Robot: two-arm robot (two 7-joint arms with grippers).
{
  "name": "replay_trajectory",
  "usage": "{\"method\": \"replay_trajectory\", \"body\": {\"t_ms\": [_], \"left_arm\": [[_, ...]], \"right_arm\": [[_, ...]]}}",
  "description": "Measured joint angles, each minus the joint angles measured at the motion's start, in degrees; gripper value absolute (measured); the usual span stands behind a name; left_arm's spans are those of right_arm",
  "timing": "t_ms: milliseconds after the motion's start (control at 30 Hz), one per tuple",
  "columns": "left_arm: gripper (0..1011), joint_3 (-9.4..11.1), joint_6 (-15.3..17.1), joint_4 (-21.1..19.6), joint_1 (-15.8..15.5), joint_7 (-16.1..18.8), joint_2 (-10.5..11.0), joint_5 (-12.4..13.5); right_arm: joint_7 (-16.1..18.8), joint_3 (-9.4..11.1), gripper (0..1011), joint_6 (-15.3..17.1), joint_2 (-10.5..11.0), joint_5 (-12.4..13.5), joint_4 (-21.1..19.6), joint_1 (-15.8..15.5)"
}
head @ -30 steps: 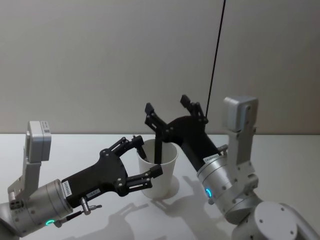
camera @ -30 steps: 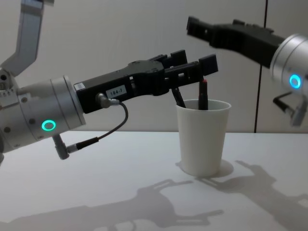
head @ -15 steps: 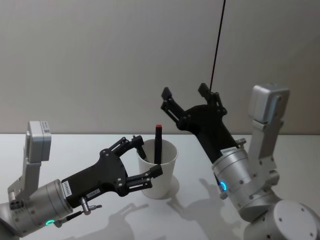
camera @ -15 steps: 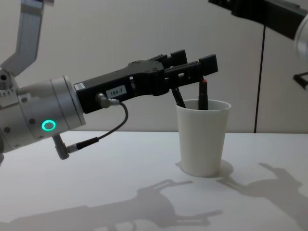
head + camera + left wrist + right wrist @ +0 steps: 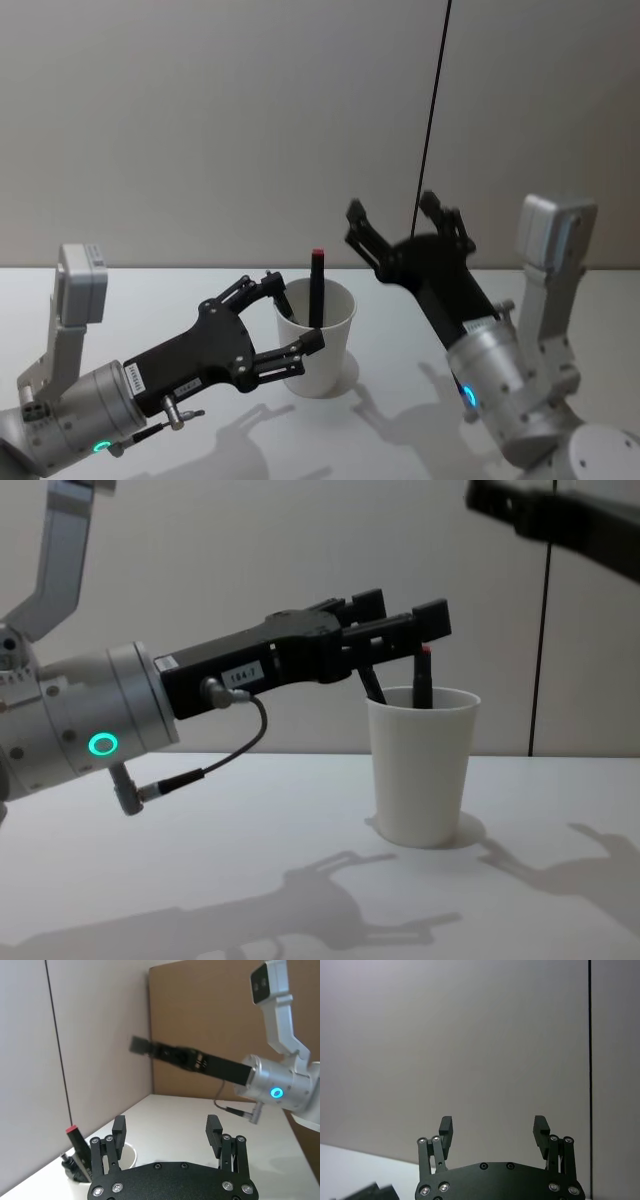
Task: Place the pen into the pen holder.
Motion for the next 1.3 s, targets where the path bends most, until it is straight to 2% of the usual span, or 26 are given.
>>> {"method": "replay_trajectory", "body": {"t_ms": [633,1300], "left_arm": [[1002,-0.76,3.12,-4.37,3.71,13.73,0.39,7.75],[1002,-1.64,6.46,-9.23,7.87,29.05,0.85,16.34]], "right_arm": [[4.7,5.31,1001,2.17,5.12,-3.8,1.02,-10.43],[5.06,5.69,1001,2.28,5.48,-4.1,1.07,-11.13]]}}
